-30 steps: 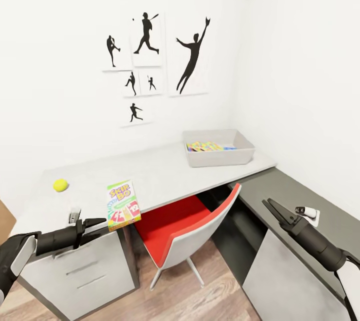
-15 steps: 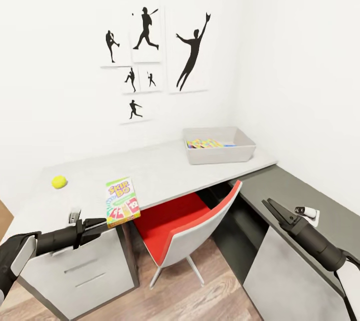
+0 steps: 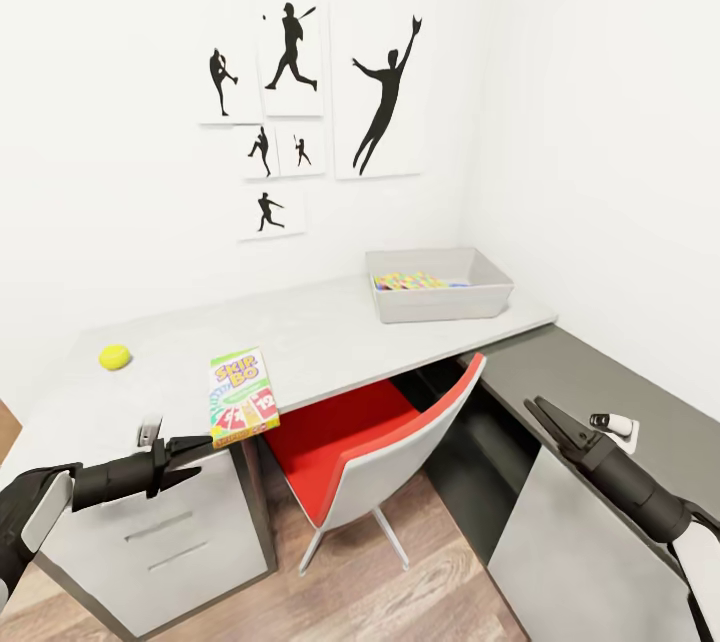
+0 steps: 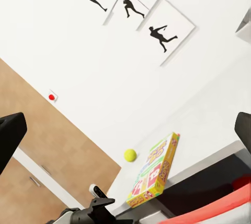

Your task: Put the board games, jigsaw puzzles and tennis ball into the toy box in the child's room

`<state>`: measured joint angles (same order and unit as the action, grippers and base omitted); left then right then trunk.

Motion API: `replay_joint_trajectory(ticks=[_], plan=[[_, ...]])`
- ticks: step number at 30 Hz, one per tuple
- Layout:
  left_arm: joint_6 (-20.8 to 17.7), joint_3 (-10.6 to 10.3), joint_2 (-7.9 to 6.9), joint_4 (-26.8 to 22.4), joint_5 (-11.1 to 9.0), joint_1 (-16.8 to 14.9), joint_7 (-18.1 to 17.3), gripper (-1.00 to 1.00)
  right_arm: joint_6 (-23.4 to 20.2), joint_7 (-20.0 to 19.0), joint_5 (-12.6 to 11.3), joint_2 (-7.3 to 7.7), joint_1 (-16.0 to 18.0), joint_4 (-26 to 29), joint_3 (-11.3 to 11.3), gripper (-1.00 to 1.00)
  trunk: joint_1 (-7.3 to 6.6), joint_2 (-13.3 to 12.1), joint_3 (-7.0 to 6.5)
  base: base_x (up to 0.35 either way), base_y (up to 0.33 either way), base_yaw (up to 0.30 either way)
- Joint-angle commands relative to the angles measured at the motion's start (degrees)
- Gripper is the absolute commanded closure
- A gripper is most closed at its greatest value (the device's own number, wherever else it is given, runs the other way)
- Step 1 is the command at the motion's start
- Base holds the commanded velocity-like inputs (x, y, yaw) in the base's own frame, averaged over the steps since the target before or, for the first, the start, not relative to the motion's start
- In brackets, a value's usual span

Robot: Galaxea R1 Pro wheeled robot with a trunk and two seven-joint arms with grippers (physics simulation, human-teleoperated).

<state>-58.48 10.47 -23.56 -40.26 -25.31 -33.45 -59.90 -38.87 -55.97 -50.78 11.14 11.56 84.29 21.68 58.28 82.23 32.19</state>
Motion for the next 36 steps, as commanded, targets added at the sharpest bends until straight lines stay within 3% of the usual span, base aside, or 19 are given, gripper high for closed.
replay_joint_trajectory(ticks=[1,12,36], plan=[[-0.2,0.1,0.04,0.0,0.1,0.0,-0.2,-1.0,-0.4,0.0,-0.3,0.01,0.0,0.0,0.0,-1.0,0.22,0.4,0.24,0.0,0.0,0.0],[-0.2,0.1,0.12,0.0,0.0,0.0,-0.3,-1.0,-0.3,0.0,-0.3,-0.01,0.0,0.0,0.0,-1.0,2.64,4.9,2.22,0.0,0.0,0.0],[-0.1,0.1,0.39,-0.6,-0.1,0.0,-0.3,-1.0,-0.3,0.1,-0.3,-0.16,0.0,0.0,0.0,-1.0,2.64,4.9,2.22,0.029,-0.044,0.0]])
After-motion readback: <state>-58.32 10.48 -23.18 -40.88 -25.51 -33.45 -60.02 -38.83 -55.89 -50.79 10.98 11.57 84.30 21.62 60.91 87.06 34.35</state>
